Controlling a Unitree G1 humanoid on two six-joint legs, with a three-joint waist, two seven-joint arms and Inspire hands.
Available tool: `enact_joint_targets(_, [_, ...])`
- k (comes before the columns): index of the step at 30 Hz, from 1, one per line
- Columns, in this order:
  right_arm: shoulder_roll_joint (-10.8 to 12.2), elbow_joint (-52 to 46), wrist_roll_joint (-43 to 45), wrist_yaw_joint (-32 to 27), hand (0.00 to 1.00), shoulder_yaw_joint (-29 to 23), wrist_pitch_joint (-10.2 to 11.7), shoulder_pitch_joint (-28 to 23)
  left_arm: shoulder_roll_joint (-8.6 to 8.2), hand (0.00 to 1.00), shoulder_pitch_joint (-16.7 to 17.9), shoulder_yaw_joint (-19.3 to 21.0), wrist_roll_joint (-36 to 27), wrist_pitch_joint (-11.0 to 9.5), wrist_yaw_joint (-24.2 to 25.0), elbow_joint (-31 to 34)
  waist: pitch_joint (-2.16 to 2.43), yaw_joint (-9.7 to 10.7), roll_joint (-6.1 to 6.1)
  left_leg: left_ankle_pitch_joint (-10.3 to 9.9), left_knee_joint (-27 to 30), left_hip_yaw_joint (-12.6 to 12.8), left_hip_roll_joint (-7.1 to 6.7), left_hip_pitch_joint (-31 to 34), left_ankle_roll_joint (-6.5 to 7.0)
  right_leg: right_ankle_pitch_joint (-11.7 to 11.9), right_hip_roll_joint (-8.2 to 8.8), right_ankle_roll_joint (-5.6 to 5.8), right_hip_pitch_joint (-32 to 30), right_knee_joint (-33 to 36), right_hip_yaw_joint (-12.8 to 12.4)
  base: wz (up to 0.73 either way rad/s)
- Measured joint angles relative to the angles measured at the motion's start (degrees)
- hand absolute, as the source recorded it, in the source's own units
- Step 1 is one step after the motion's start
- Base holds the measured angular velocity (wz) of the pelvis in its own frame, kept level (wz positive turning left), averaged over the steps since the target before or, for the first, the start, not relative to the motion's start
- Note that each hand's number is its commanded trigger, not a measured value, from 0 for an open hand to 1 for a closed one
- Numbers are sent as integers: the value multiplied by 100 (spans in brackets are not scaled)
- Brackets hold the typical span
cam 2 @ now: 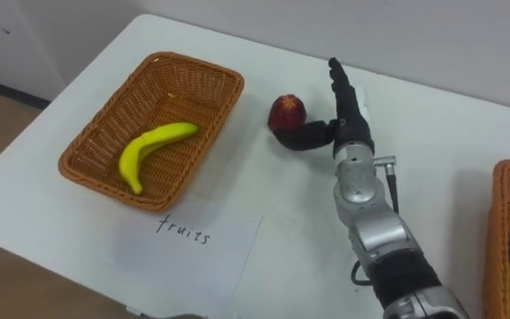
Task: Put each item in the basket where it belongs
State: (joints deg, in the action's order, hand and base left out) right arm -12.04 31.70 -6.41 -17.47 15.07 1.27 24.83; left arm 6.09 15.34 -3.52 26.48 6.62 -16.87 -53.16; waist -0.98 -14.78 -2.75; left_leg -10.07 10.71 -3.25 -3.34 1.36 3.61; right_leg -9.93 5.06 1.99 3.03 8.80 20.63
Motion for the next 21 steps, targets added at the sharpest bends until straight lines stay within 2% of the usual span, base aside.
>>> enact_joint_targets(3, [22,0,42,-33,0,0,0,0,2,0,45,17,3,-2,0,-9,8,-22,-11,0,4,-7,4,0,0,2,-4,-3,4,8,1,0])
enact_joint_targets(9, [72,92,45,-71,0,-2,10,2,17,0,101,56,2,-2,10,-61,44,-205,-89,0,21,-17,0,-7,0,4,-6,-6,42,10,10,3])
enact_joint_targets(12, [100,130,80,-72,0,94,8,-5,19,0,108,73,1,1,21,-146,21,-308,-98,-1,22,-21,0,-54,0,5,-3,-5,83,10,5,0])
enact_joint_targets(16, [112,64,492,24,0,308,8,-3,31,0,70,177,1,9,151,-150,3,-325,-69,-4,9,-50,4,-43,-1,16,-4,-11,83,13,63,2])
enact_joint_targets(21, [105,39,545,95,0,395,8,-2,38,0,47,222,0,9,242,-129,0,-399,-59,-3,7,-22,5,-6,-1,19,-7,-11,70,9,65,0])
